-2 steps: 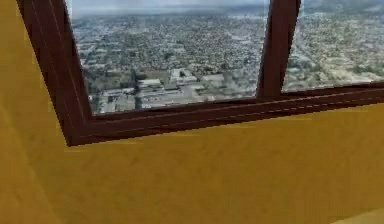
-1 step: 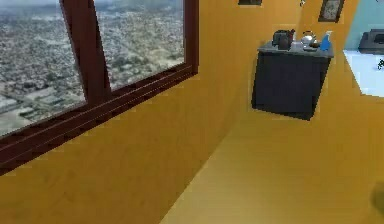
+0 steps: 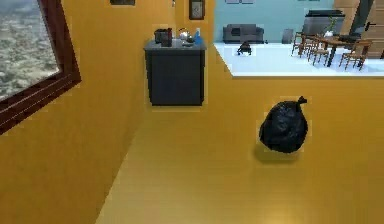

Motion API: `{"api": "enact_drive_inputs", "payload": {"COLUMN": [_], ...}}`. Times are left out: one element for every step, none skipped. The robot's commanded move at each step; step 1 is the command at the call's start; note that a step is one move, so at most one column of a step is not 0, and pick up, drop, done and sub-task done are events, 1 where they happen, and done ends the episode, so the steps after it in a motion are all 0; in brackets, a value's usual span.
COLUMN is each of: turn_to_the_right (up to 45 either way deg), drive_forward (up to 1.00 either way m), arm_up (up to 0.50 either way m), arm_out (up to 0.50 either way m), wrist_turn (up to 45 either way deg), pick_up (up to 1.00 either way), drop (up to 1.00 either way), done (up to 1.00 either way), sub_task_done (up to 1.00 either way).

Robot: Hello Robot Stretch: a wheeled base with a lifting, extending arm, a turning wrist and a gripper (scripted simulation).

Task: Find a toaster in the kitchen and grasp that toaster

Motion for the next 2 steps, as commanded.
{"api": "enact_drive_inputs", "payload": {"turn_to_the_right": [0.0, 45.0], "drive_forward": [0.25, 0.00], "arm_up": [0.00, 0.00], "arm_out": [0.00, 0.00], "wrist_turn": [0.0, 0.0], "pick_up": [0.00, 0.00], "drop": [0.00, 0.00], "done": [0.00, 0.00], "sub_task_done": [0.00, 0.00]}}
